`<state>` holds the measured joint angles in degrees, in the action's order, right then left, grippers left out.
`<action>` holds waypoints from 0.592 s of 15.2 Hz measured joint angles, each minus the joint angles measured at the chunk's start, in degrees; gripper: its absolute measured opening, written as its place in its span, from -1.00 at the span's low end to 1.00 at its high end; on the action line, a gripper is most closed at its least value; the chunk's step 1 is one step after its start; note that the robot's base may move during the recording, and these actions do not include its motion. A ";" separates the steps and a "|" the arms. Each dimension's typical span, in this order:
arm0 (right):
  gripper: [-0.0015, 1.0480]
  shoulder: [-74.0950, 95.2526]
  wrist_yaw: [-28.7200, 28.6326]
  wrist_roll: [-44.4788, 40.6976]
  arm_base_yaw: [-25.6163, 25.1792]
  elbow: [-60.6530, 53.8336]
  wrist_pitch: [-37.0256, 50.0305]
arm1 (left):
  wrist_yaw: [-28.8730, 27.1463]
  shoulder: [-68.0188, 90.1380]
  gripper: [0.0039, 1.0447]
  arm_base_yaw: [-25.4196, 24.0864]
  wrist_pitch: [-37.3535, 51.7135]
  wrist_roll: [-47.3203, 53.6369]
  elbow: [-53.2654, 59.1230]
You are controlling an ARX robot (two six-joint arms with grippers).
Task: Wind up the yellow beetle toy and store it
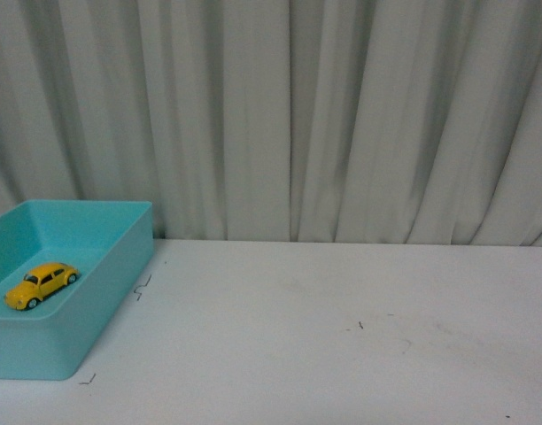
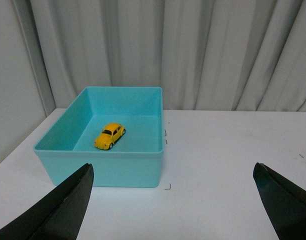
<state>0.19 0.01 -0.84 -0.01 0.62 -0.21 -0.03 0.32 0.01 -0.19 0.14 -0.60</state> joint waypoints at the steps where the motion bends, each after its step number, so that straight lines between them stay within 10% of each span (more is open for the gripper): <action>1: 0.87 0.00 0.00 0.02 0.00 0.00 0.00 | 0.00 0.00 0.88 0.00 0.00 0.00 0.00; 9: 0.87 0.00 0.00 0.00 0.00 0.00 0.00 | 0.00 0.00 0.88 0.00 -0.04 -0.02 0.00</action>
<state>0.19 0.01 -0.84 -0.01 0.62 -0.21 -0.03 0.32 0.01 -0.23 0.12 -0.60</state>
